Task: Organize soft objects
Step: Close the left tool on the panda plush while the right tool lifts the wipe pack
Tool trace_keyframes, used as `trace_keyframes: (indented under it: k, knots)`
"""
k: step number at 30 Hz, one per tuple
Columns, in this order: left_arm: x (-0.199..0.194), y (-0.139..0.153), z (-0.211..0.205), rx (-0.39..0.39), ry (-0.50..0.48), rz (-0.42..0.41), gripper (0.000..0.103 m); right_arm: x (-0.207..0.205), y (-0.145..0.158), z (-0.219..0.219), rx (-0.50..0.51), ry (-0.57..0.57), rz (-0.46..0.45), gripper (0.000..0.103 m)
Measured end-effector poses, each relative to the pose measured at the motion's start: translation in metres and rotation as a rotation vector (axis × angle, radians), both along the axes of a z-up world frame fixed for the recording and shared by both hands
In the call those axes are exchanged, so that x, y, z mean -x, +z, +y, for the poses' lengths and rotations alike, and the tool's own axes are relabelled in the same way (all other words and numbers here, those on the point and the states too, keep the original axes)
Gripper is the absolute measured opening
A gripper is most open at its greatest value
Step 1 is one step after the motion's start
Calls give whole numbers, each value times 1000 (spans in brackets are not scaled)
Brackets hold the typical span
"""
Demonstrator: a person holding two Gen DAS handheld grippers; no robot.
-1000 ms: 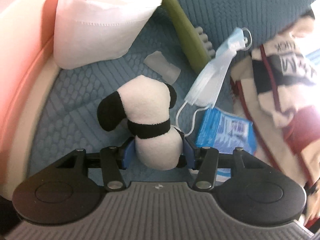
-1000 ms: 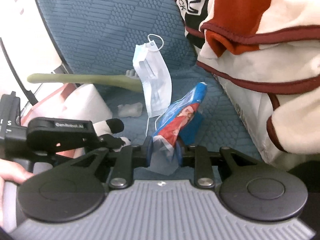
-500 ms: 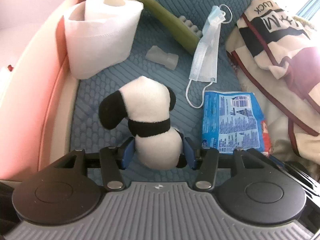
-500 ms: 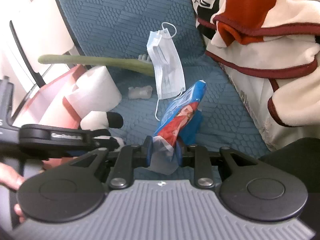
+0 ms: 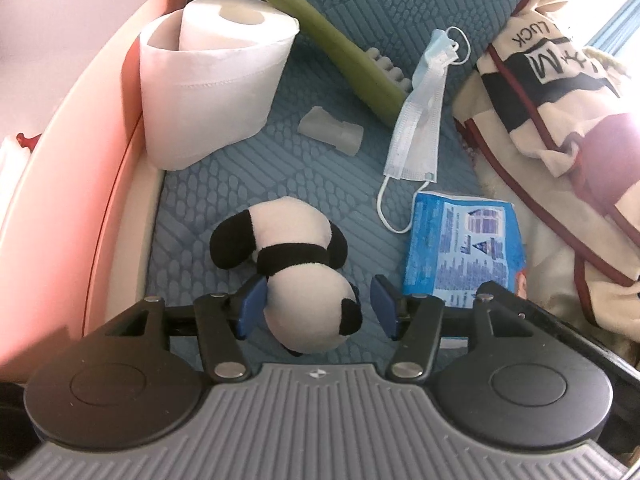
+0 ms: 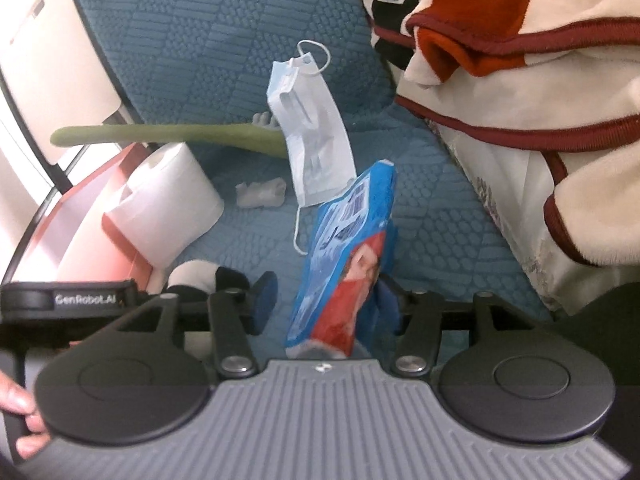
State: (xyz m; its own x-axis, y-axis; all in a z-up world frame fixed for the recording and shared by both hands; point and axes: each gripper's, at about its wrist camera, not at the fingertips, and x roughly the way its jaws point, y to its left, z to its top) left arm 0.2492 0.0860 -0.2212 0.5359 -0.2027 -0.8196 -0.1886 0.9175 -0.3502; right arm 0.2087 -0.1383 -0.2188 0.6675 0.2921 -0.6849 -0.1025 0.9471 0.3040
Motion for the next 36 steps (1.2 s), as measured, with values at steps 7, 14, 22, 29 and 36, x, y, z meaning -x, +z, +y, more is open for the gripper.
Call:
trace_keyframes:
  k: [7, 14, 22, 29, 36]
  knots:
    - [-4, -5, 3, 9, 30, 6, 63, -14, -7, 5, 60, -12, -5, 56]
    - [-8, -8, 3, -23, 42, 12, 63, -28, -16, 7, 73, -7, 17, 23]
    - [-8, -12, 6, 15, 55, 21, 63, -20, -9, 15, 89, 47, -34, 12]
    - [-11, -15, 0, 18, 39, 12, 62, -21, -10, 20, 126, 72, -36, 11]
    - [-9, -13, -5, -15, 29, -18, 59, -19, -8, 22, 118, 103, -33, 11]
